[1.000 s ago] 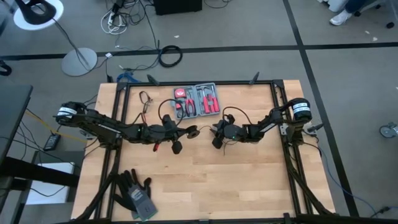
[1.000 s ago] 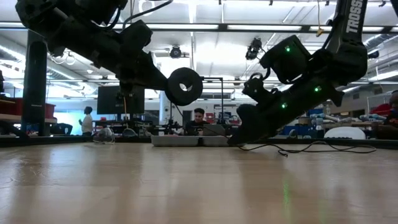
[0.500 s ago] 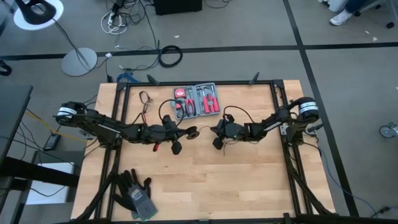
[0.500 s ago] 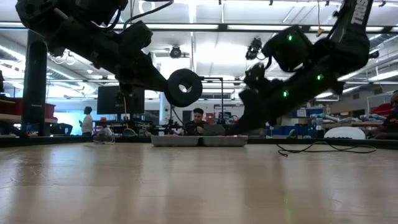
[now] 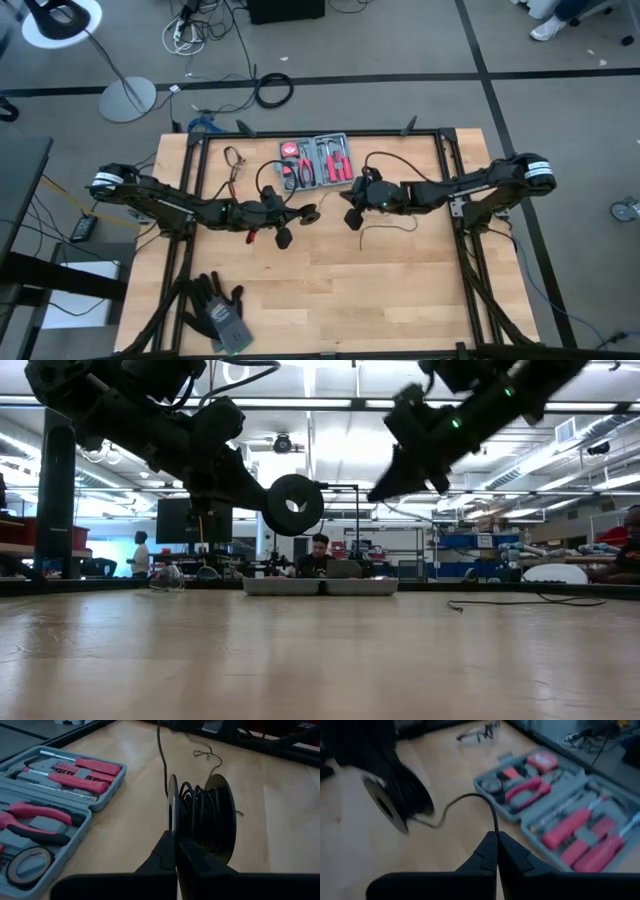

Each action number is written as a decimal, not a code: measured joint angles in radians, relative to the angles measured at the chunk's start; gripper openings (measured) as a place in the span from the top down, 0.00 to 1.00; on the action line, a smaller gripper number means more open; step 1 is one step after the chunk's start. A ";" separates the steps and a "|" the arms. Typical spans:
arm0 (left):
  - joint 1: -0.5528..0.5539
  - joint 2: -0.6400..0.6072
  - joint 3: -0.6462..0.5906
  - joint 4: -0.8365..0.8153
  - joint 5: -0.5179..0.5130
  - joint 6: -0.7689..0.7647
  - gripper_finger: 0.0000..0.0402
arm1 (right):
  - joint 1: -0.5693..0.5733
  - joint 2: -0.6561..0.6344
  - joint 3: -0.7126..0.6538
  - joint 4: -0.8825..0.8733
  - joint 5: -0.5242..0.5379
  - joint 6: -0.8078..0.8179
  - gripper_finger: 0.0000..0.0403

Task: Coil cords
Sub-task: Coil the black wire onto the black spool

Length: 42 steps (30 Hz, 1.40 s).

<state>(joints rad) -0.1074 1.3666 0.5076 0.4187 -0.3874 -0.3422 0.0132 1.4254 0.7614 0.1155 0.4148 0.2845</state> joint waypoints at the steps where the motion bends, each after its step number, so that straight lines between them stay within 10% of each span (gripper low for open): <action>1: 0.000 0.000 0.000 -0.001 0.000 -0.004 1.00 | 0.000 0.008 0.033 -0.020 -0.002 -0.008 1.00; 19: 0.003 0.000 -0.001 0.090 -0.096 -0.055 1.00 | 0.078 0.399 0.412 -0.037 -0.158 -0.152 1.00; 35: -0.012 0.001 -0.004 0.150 -0.092 -0.055 1.00 | 0.093 0.429 0.378 -0.210 -0.012 -0.041 1.00; 42: -0.036 0.001 -0.054 0.200 -0.091 -0.068 1.00 | 0.092 0.371 0.179 0.083 -0.073 0.004 1.00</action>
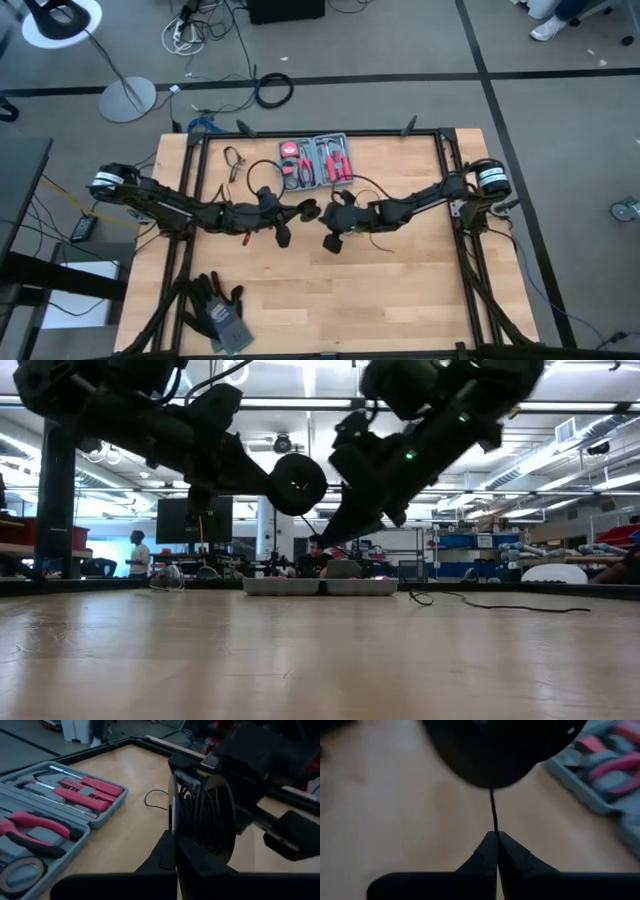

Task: Coil cords
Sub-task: Coil the black wire onto the black spool

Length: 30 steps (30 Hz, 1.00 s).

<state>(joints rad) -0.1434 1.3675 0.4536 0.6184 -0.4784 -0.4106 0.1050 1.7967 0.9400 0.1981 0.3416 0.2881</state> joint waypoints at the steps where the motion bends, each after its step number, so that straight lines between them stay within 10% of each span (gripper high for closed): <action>1: -0.001 -0.001 -0.013 0.020 0.004 -0.006 1.00 | -0.005 -0.003 -0.030 0.064 -0.030 -0.001 1.00; 13: -0.001 0.000 -0.086 0.046 0.046 -0.036 1.00 | -0.141 0.001 -0.313 0.613 -0.358 0.005 0.99; 30: -0.001 -0.001 -0.086 0.039 0.062 -0.036 1.00 | -0.160 -0.010 -0.317 0.500 -0.363 -0.004 0.81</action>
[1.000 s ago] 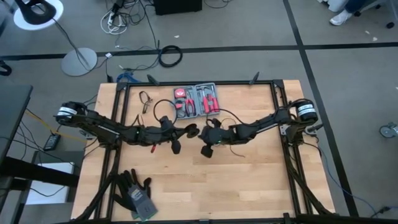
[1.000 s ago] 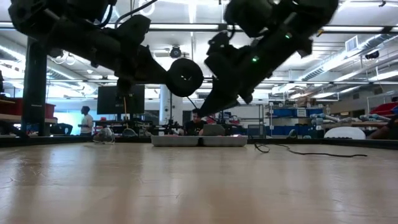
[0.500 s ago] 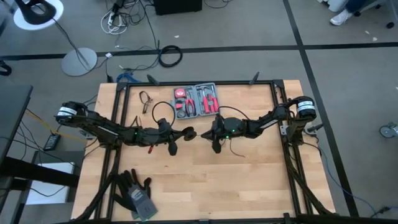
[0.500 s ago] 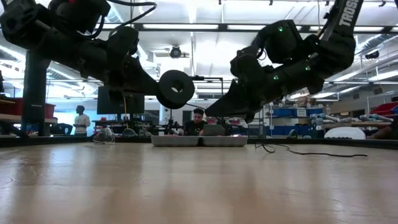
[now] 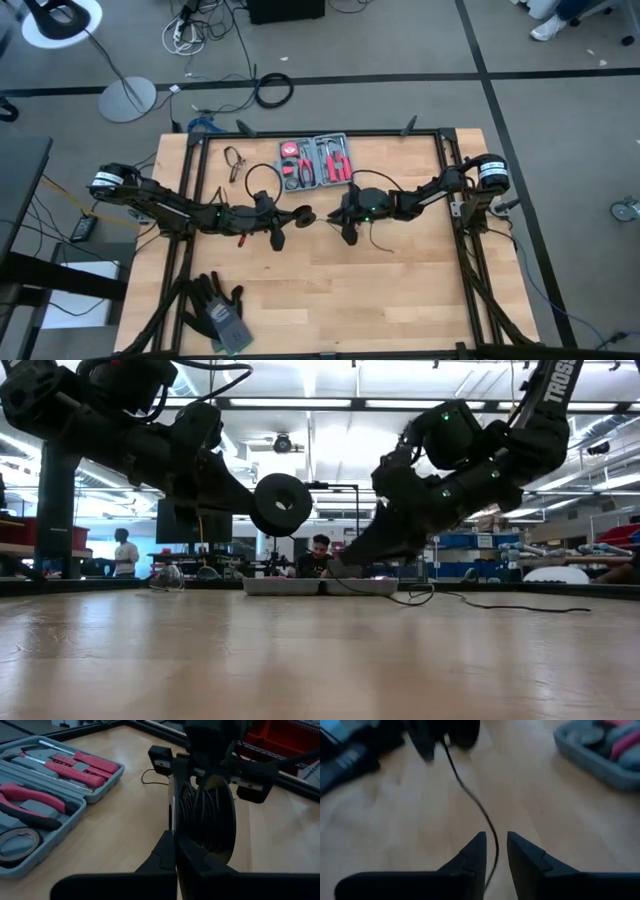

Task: Coil cords
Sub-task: Coil the black wire onto the black spool

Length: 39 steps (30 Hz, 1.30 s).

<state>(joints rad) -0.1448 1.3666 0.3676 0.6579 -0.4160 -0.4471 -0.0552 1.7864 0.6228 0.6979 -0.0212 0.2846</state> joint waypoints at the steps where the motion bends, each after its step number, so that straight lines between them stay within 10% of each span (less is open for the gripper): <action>1: 0.000 0.000 0.000 0.000 0.000 0.002 1.00 | 0.000 0.000 0.000 -0.024 0.000 0.000 0.81; 19: 0.000 0.000 0.000 0.003 0.002 0.020 1.00 | 0.060 -0.012 0.001 -0.229 -0.045 0.131 0.82; 39: 0.000 0.000 0.000 0.124 0.049 0.051 1.00 | 0.132 -0.042 0.001 -0.335 0.233 0.033 0.99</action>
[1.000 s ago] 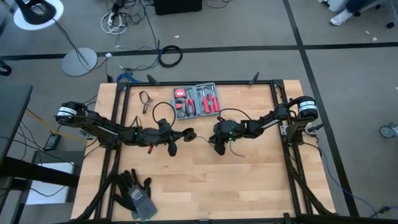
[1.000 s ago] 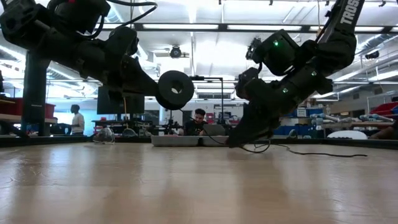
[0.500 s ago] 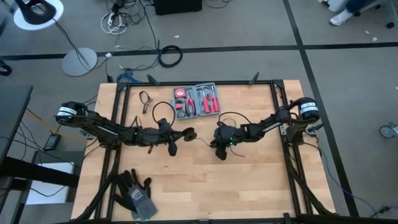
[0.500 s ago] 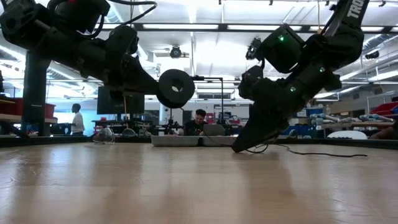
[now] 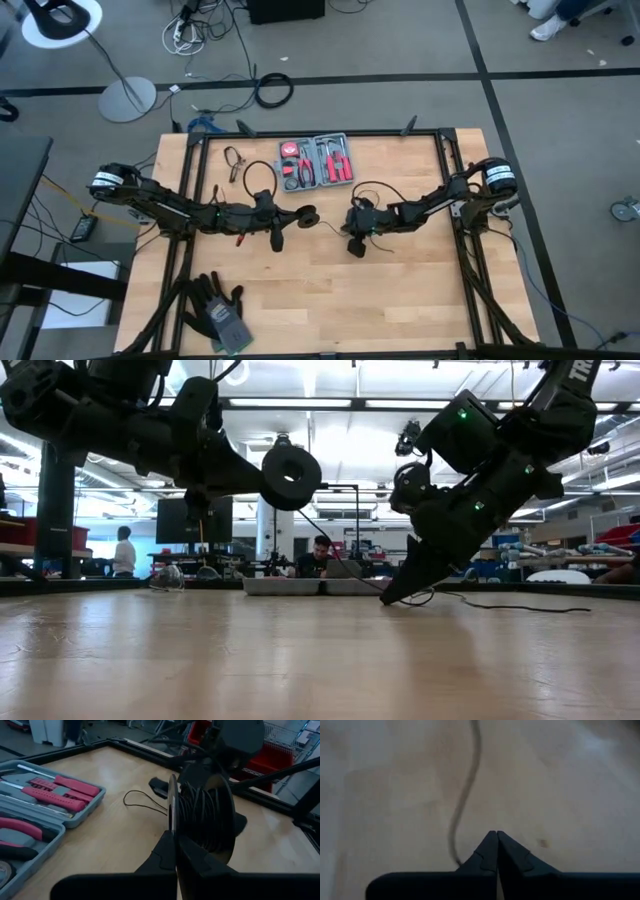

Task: Coil cords
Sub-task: Coil the black wire onto the black spool

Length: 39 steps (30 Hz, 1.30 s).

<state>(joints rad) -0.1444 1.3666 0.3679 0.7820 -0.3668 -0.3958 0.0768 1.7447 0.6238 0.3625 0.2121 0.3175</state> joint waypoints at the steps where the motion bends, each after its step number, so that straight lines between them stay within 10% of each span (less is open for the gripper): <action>1: 0.000 0.000 0.000 -0.001 0.000 0.000 1.00 | -0.005 -0.011 -0.002 -0.011 0.012 -0.005 0.99; 17: 0.000 0.000 0.000 -0.017 0.002 -0.001 1.00 | 0.084 -0.321 -0.001 -0.283 0.226 0.050 1.00; 39: 0.000 0.000 0.000 -0.008 0.002 0.001 1.00 | 0.176 0.003 0.000 0.125 0.273 0.102 0.82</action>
<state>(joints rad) -0.1444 1.3666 0.3679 0.7737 -0.3653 -0.3946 0.2532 1.7476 0.6239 0.4873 0.4848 0.4191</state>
